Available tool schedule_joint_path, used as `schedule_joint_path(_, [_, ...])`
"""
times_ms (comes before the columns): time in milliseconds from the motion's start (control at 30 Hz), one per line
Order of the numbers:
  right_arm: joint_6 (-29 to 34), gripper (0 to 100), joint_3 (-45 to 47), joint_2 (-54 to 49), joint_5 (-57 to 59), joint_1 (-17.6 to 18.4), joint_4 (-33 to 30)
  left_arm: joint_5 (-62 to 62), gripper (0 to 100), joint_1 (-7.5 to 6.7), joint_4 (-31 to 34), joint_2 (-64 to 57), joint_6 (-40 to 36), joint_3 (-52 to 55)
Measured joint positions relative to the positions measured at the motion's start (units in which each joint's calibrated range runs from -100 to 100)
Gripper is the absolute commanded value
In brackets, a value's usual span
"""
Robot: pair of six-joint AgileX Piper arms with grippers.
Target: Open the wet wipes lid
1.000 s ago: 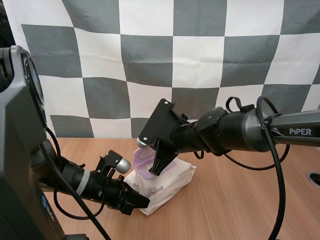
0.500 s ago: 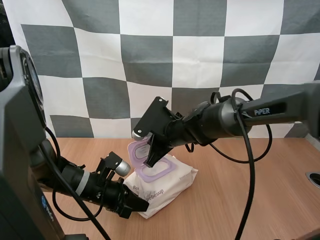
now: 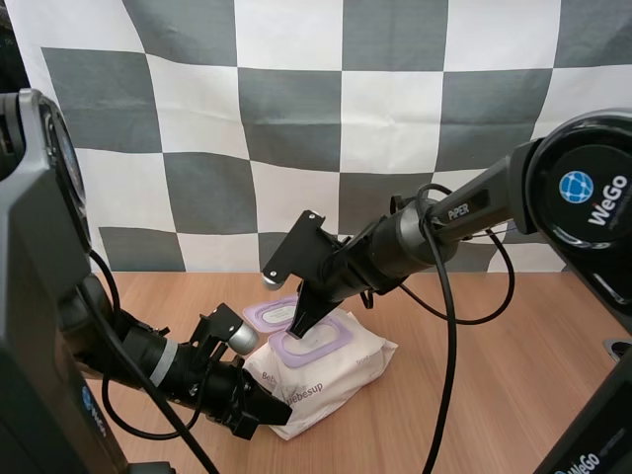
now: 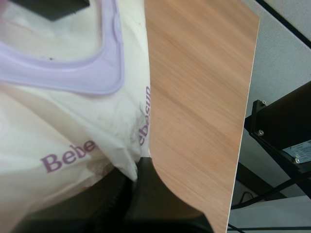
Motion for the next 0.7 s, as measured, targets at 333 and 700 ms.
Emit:
schedule_joint_path(333, [0.0, 94, 0.0, -7.3, -13.5, 0.0, 6.4, -0.8, 80, 0.00, -7.6, -3.9, 0.0, -2.4])
schedule_joint_path(700, [0.0, 100, 0.0, -15.6, -42.9, 0.0, 19.3, 2.1, 100, 0.00, -14.3, -21.1, 0.0, -9.0])
